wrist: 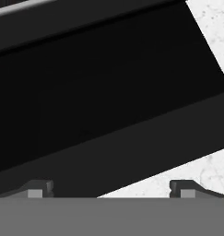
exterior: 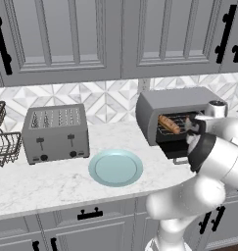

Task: Pick up the kebab skewer and baguette bread, and place them inside the toaster oven. Close the toaster oven door and start by setting the timer.

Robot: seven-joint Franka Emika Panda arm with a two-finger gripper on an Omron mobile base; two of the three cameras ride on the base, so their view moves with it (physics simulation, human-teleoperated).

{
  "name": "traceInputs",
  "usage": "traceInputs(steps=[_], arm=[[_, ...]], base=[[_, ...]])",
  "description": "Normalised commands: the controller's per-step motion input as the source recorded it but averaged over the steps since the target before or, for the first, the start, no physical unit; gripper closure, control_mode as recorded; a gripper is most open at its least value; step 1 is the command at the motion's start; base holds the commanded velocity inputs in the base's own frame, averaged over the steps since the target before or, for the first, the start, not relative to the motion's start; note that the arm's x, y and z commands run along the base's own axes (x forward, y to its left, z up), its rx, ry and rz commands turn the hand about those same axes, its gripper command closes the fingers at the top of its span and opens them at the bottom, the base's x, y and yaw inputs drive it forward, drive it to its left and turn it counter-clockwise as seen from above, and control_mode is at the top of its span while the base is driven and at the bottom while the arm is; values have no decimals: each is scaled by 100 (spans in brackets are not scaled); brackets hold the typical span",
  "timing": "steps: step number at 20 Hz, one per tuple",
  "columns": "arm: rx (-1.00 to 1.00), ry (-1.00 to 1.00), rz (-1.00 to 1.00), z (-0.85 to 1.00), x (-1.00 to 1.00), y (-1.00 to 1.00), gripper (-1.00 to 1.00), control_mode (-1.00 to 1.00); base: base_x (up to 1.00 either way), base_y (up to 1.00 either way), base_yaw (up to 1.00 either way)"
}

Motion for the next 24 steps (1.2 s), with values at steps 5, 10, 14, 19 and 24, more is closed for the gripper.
traceInputs(steps=[5,10,14,19,24], arm=[[-2,0,-2,-25,26,0,-100,-100],[-1,0,-2,-14,32,0,-100,-100],[-1,0,-2,-11,29,0,-100,-100],[-1,0,-2,-9,23,0,-100,-100],[-1,0,-1,-5,32,0,-100,-100]], base=[[0,0,0],[0,0,0],[0,0,0],[0,0,0],[0,0,0]])
